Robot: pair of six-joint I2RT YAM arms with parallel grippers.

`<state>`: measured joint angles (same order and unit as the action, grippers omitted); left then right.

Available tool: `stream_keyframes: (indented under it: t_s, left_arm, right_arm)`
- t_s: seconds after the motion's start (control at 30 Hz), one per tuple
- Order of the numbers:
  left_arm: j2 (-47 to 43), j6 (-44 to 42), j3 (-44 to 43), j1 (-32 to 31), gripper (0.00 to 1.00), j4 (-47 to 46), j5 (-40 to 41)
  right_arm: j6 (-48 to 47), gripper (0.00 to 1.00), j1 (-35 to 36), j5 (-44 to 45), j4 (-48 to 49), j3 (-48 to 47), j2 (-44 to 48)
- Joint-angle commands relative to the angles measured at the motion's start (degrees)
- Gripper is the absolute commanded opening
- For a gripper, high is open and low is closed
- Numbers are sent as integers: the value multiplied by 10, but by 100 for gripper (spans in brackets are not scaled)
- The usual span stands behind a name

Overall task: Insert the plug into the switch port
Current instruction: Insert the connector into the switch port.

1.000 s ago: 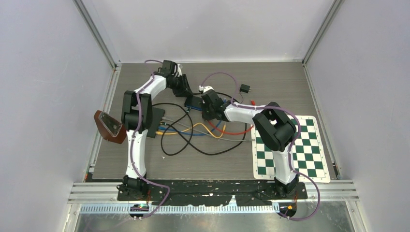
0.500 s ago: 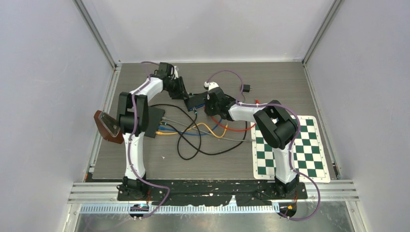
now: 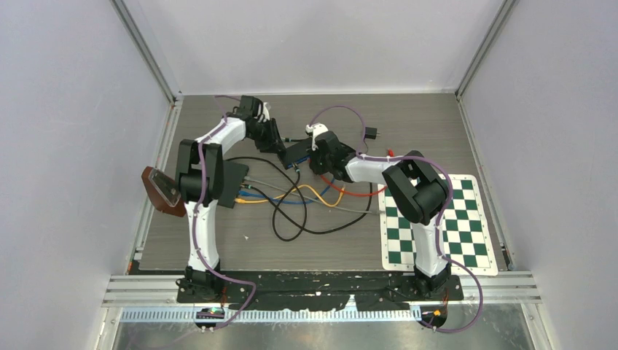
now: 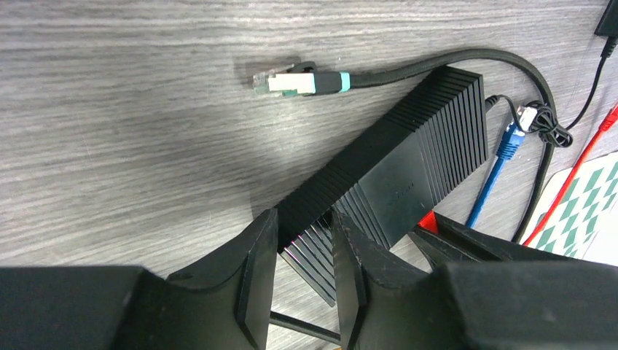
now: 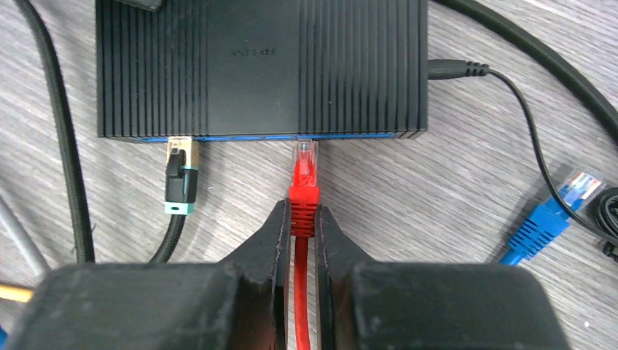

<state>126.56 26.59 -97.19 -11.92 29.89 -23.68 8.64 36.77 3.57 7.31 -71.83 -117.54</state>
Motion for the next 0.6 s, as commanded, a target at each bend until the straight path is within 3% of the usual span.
stream_keyframes:
  t_s: [0.0,0.23,0.57]
  left_arm:
    - [-39,-1,23,-14,34,46,-38]
    - [-47,8,36,-13,34,41,-45]
    - [-12,3,-24,-13,34,75,-37]
  right_arm:
    - [-27,5,-2,-53,54,-21,9]
    - [-33,5,2,-56,51,-32,2]
    - [-45,5,14,-75,64,-21,13]
